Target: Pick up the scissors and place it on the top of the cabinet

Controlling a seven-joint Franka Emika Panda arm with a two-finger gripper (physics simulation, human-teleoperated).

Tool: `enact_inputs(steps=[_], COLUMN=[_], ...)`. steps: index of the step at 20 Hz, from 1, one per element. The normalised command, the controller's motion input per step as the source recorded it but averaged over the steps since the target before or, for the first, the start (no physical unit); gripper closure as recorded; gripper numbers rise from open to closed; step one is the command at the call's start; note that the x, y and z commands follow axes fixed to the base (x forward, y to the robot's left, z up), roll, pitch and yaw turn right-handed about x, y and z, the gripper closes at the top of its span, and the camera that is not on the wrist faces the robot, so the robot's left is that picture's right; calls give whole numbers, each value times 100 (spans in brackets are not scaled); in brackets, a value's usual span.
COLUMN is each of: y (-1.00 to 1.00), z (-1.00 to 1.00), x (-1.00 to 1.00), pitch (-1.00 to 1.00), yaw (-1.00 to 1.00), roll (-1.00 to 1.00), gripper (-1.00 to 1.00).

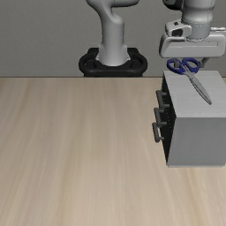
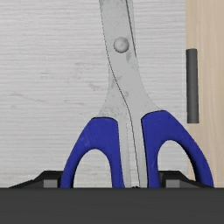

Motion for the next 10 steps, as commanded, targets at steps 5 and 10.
enact_inputs(steps=[5, 10], y=[0, 0], z=[0, 0], x=[0, 0], pitch=[0, 0], yaw=[0, 0], roll=[0, 0], gripper=[-100, -100])
